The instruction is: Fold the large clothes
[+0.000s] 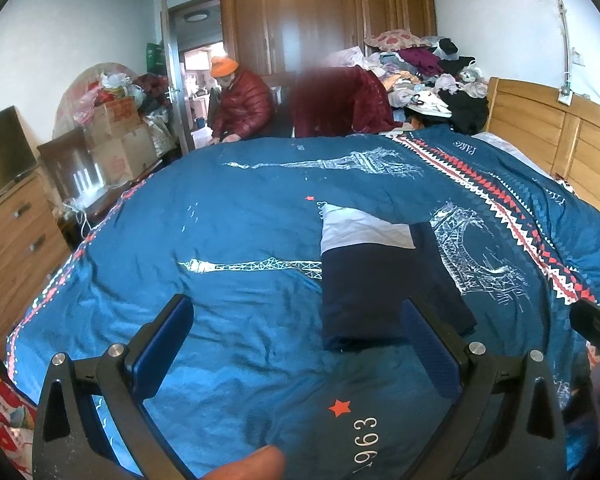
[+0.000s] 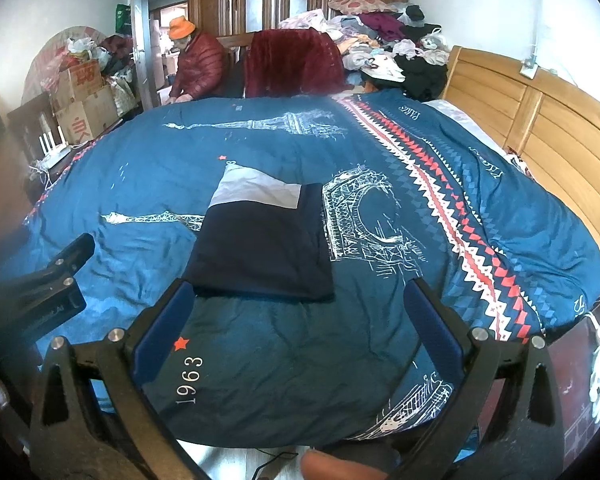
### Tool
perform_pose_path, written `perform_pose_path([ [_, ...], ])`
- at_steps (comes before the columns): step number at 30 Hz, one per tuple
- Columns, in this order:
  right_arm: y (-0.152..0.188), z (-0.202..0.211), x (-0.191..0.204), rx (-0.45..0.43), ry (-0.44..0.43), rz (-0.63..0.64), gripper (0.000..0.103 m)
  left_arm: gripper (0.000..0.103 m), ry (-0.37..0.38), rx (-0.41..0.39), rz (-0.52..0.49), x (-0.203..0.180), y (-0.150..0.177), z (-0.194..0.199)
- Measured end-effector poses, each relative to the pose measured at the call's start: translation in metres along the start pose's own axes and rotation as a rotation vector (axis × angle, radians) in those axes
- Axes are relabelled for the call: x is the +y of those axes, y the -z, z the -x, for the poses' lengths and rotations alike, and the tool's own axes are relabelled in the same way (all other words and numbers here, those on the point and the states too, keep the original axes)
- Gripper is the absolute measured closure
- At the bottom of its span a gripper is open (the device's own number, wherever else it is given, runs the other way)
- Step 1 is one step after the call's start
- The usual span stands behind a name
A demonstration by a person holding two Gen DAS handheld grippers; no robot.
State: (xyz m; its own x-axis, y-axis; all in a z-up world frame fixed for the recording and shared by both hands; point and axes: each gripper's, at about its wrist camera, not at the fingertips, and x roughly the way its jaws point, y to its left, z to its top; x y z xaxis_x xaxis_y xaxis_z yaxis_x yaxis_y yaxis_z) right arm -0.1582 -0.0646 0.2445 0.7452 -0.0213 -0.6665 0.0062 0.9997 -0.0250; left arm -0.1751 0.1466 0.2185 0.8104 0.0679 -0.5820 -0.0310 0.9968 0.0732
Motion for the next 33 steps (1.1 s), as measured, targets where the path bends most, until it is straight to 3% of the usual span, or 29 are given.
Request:
perform_pose_path([
  [24, 0.002, -0.006, 0.006, 0.012, -0.005, 0.010, 0.000, 0.000, -0.018, 0.032, -0.012, -0.001, 0.006, -0.012],
  [33, 0.001, -0.018, 0.002, 0.039, 0.002, -0.003, 0.000, 0.000, 0.022, 0.043, 0.021, 0.010, 0.006, -0.012],
])
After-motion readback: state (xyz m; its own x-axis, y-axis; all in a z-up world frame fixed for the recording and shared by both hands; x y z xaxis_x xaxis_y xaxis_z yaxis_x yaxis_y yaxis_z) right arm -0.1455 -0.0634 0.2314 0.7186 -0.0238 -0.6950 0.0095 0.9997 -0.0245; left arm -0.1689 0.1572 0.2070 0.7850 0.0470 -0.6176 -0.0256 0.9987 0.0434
